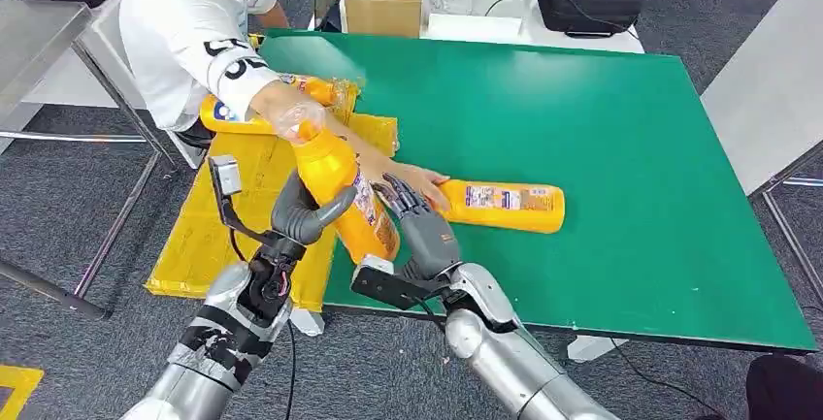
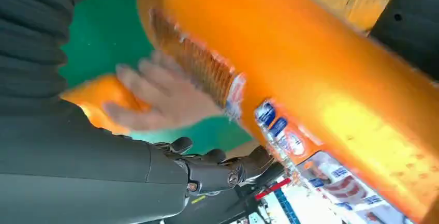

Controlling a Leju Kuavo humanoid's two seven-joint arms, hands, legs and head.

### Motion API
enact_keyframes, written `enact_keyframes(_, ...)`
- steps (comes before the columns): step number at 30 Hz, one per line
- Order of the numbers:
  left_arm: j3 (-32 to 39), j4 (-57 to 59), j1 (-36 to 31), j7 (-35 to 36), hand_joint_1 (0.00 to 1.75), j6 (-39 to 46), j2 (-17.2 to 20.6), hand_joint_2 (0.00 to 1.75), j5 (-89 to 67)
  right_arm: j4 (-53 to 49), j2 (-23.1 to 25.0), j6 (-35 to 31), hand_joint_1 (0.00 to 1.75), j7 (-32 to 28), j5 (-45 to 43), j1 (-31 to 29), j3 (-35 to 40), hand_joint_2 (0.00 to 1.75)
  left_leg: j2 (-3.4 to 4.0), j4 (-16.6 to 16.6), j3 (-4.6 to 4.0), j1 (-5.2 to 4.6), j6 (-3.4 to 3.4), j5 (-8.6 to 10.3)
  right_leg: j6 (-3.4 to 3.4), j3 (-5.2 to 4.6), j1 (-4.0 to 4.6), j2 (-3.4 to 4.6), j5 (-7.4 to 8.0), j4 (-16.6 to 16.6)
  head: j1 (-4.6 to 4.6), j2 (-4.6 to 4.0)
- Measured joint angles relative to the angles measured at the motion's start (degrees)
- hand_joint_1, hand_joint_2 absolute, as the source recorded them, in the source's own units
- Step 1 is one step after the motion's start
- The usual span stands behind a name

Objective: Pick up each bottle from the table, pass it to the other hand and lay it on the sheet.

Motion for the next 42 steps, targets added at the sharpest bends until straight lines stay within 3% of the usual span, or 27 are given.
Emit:
enact_keyframes(7,2.6,-0.72,0.8,-1.18,1.75,2.34,-0.02,1.75,1.48,-3.7,-0.79,-2.43,0.0,-2.06,-7.0,3.01,-3.87,1.75,-0.01,0.0,-0.04,0.0,0.0,0.0,0.0,-0.04,0.0,0.0,0.0,-0.01,0.02,0.0)
enact_keyframes(12,2.99,-0.04,0.06,-8.06,1.75,17.14,1.05,1.75,-15.5,-10.17,-1.4,-5.42,0.0,-3.89,-11.71,6.32,-8.87,1.75,0.0,0.0,-0.04,0.0,0.0,0.0,0.0,-0.05,0.0,0.0,0.0,0.0,0.02,0.0)
enact_keyframes(19,2.97,8.29,-4.66,-10.55,1.75,38.32,2.93,1.75,-41.91,-20.58,-1.6,-6.87,0.0,-5.38,-18.51,10.66,-15.47,1.75,-0.01,0.0,-0.04,0.0,0.0,0.0,0.0,-0.05,0.0,0.0,0.0,0.0,0.02,0.0)
enact_keyframes(27,3.65,19.31,-9.06,-8.25,1.75,50.34,4.72,1.75,-65.37,-27.45,-1.55,-5.03,0.0,-5.29,-21.05,13.13,-20.37,1.75,0.03,0.0,-0.04,0.0,0.0,0.0,0.0,-0.05,0.0,0.0,0.01,0.01,0.02,0.0)
enact_keyframes(33,3.69,25.23,-11.34,1.99,1.75,51.45,6.27,1.75,-85.97,-29.75,-1.55,-4.06,0.0,-5.18,-21.83,13.66,-21.92,1.75,0.08,0.0,-0.04,0.0,0.0,0.0,0.0,-0.07,0.0,0.0,0.0,0.01,0.02,0.0)
enact_keyframes(42,2.97,31.3,-12.53,5.1,1.75,47.82,8.46,1.75,-95.51,-30.6,-1.81,-2.86,0.0,-4.28,-21.83,13.83,-22.9,1.75,0.09,0.0,-0.05,0.0,0.0,0.0,0.0,-0.07,0.0,0.01,0.0,0.01,0.0,0.0)
